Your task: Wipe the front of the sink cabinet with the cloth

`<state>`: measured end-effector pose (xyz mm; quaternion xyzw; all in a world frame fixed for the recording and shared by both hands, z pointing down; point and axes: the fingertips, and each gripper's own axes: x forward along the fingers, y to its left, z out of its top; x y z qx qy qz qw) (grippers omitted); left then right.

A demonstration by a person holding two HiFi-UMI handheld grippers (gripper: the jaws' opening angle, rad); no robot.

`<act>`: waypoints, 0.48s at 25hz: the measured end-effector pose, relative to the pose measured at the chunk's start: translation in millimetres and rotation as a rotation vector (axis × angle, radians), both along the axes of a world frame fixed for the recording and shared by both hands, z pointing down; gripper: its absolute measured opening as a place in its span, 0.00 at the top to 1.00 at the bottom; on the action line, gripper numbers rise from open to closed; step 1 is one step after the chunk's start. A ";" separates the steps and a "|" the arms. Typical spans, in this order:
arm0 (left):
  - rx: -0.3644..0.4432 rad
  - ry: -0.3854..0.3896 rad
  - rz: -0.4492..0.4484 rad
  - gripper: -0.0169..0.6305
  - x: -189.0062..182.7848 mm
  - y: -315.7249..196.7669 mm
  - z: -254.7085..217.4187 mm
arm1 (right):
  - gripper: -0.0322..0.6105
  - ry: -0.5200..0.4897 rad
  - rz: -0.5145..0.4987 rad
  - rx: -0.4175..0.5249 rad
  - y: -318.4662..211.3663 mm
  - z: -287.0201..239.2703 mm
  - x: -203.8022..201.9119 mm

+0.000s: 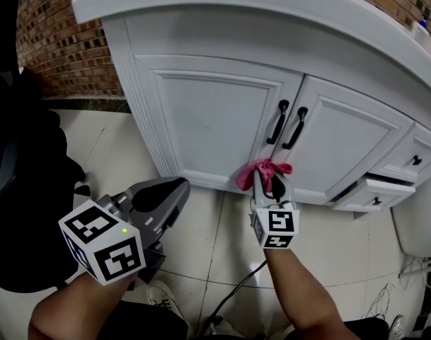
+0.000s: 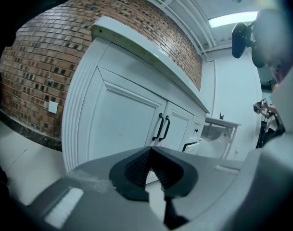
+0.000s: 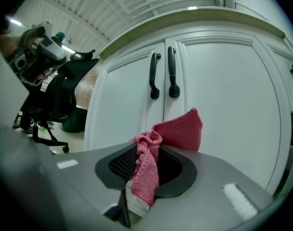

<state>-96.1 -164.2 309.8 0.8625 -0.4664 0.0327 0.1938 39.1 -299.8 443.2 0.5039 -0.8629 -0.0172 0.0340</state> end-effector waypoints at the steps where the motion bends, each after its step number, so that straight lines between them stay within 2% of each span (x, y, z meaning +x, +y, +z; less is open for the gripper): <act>1: -0.002 -0.001 0.000 0.96 -0.2 -0.2 1.0 | 0.79 0.005 -0.001 -0.010 -0.1 6.7 -0.4; 6: -0.009 0.005 -0.007 0.96 -2.7 -1.2 2.6 | 0.79 0.059 -0.012 -0.057 -0.3 42.6 -2.4; 12: -0.023 -0.003 0.001 0.96 -2.0 -2.0 8.3 | 0.79 0.064 -0.013 -0.139 -1.5 78.0 -2.9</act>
